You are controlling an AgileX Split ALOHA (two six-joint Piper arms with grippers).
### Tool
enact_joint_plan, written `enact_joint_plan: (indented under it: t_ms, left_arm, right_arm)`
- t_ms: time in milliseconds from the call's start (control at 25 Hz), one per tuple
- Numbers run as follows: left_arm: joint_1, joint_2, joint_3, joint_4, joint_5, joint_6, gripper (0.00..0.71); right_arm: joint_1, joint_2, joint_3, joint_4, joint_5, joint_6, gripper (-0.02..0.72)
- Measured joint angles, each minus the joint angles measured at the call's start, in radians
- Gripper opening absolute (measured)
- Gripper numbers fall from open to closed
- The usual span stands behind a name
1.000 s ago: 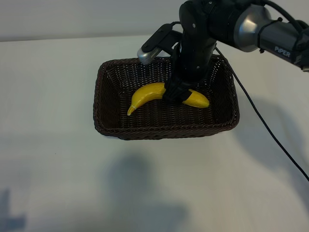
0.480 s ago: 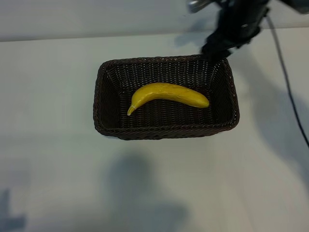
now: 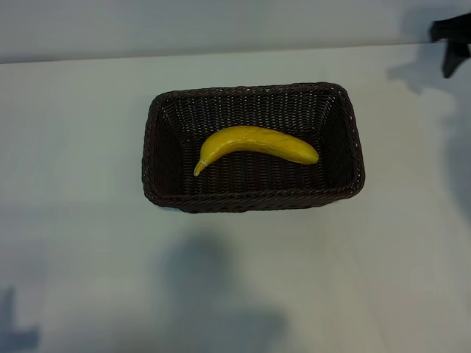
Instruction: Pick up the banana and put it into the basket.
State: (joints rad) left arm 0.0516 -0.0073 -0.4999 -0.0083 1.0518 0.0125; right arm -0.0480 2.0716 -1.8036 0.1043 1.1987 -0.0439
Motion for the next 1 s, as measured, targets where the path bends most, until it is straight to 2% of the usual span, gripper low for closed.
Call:
enact_joint_plan:
  t_ms: [320, 440, 720, 1000]
  left_arm:
    - [0.000, 0.000, 0.000, 0.000, 0.000, 0.000, 0.563]
    - [0.000, 0.000, 0.000, 0.000, 0.000, 0.000, 0.563]
    - [0.000, 0.000, 0.000, 0.000, 0.000, 0.000, 0.563]
    - [0.000, 0.000, 0.000, 0.000, 0.000, 0.000, 0.563]
  right_arm:
    - [-0.027, -0.010, 0.001, 0.009, 0.015, -0.031, 0.535]
    - [-0.027, -0.071, 0.055, 0.013, 0.015, -0.051, 0.525]
    - [-0.025, -0.380, 0.360, 0.007, 0.015, -0.095, 0.516]
    - [-0.025, -0.770, 0.682, 0.007, 0.020, -0.099, 0.516]
